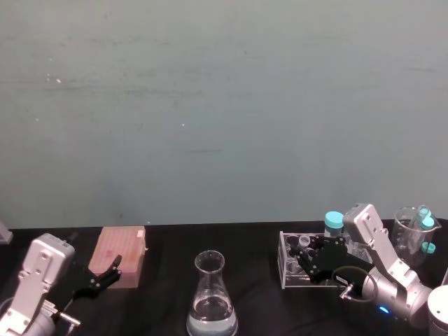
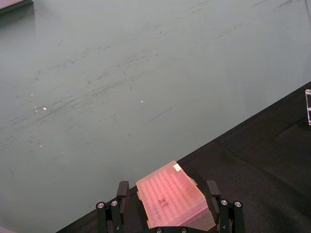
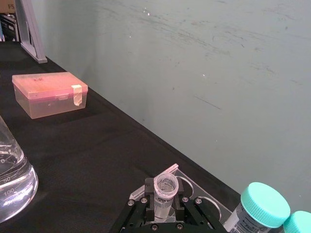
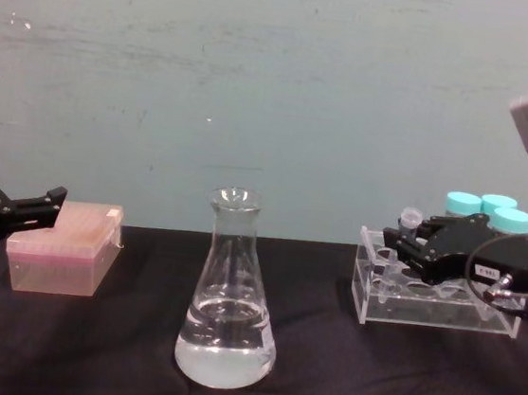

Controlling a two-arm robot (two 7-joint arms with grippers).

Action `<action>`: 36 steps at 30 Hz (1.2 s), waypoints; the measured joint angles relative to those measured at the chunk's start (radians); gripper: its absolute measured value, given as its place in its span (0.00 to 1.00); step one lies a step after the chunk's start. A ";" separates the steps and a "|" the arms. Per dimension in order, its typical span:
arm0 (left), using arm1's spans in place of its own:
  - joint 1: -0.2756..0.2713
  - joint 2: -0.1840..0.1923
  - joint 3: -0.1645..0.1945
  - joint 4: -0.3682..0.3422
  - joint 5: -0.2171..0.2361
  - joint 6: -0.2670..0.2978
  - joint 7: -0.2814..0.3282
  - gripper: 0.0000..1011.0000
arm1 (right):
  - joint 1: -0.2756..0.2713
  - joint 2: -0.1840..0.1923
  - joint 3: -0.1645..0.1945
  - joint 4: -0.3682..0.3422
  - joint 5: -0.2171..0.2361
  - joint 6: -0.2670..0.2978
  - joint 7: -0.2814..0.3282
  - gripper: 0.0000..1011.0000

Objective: Pour the liquid from the test tube into the beaker using one hand.

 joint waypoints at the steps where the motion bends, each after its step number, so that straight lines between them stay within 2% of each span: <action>1: 0.000 0.000 0.000 0.000 0.000 0.000 0.000 0.99 | 0.000 0.000 0.000 0.000 0.000 0.000 0.000 0.22; 17: 0.000 0.000 0.000 0.000 0.000 0.000 0.000 0.99 | -0.001 -0.001 0.000 -0.008 -0.005 0.000 -0.010 0.22; 36: 0.000 0.000 0.000 0.000 0.000 0.000 0.000 0.99 | -0.021 0.014 0.006 -0.103 -0.008 0.004 -0.019 0.22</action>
